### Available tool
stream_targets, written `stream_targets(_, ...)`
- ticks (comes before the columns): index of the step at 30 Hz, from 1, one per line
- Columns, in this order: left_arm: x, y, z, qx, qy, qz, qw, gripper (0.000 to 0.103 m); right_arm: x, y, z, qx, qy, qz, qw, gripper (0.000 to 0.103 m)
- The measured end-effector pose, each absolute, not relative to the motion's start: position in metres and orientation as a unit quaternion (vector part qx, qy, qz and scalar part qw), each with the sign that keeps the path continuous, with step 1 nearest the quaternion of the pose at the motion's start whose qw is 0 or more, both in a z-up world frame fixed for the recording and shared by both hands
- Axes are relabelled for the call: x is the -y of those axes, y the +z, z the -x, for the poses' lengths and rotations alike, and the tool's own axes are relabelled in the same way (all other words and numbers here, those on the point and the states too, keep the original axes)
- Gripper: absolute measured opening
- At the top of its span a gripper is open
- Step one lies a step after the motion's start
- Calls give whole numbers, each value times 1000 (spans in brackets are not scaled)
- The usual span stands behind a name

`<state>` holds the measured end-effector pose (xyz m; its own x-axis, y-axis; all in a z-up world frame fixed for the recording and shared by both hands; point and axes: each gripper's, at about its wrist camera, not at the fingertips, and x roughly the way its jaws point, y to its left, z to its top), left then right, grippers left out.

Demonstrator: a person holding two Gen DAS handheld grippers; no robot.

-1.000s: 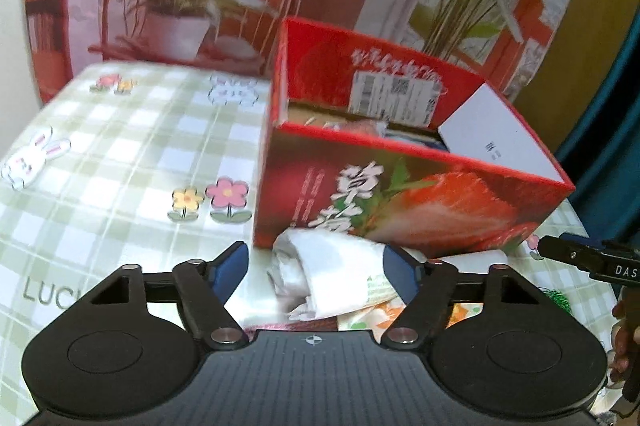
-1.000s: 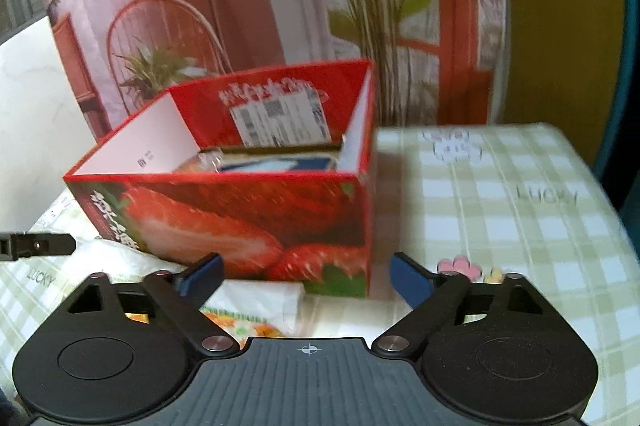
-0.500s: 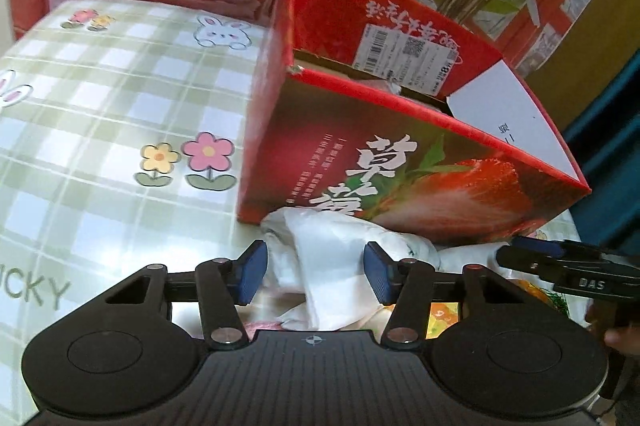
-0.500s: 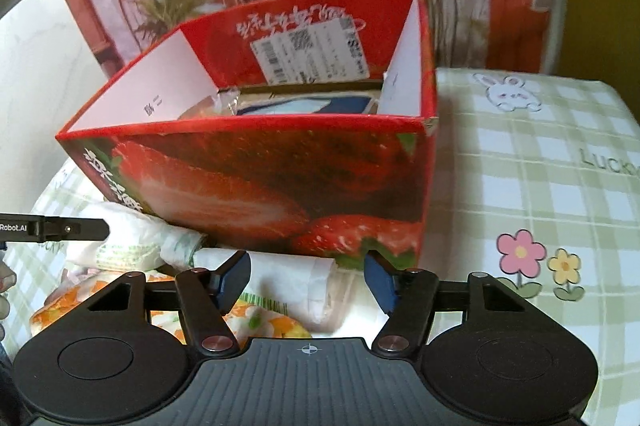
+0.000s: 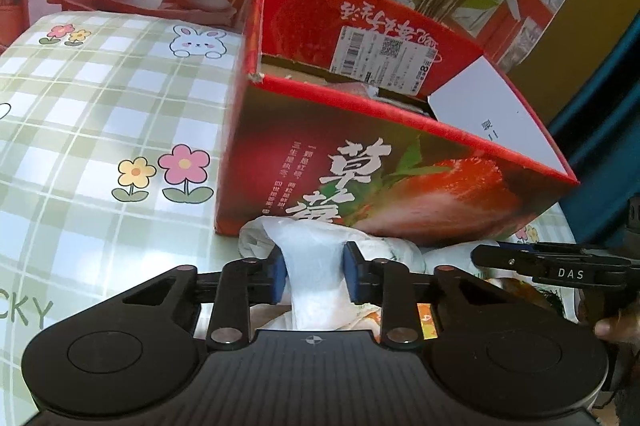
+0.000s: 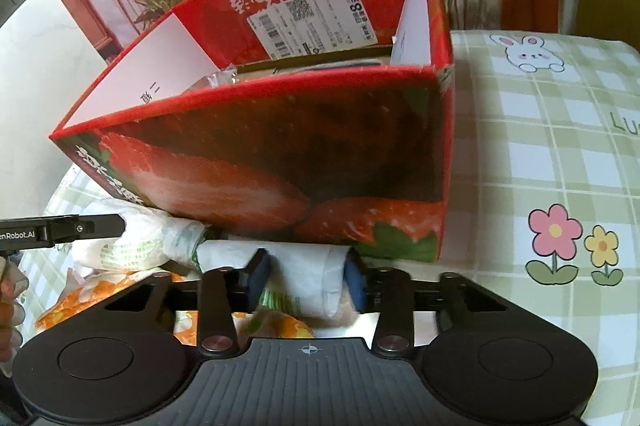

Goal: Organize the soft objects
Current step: 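Lower the left tool onto the white plastic-wrapped item and close it, then carry the white item into the red box with the left tool while the right tool carries a white roll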

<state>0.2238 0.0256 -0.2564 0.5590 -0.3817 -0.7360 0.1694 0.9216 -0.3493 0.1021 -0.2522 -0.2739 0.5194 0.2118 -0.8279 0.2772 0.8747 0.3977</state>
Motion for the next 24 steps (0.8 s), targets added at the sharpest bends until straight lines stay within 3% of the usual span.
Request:
stream_targets(5,-27,-248,-217,-428,-161,120,881,24,258,-264,-94,-471,-19,-257,844,19)
stream_targets(24,-33,-192,-184,-346,-176,126,913,24,255,-198,-70,-389,-10,-241,889,15)
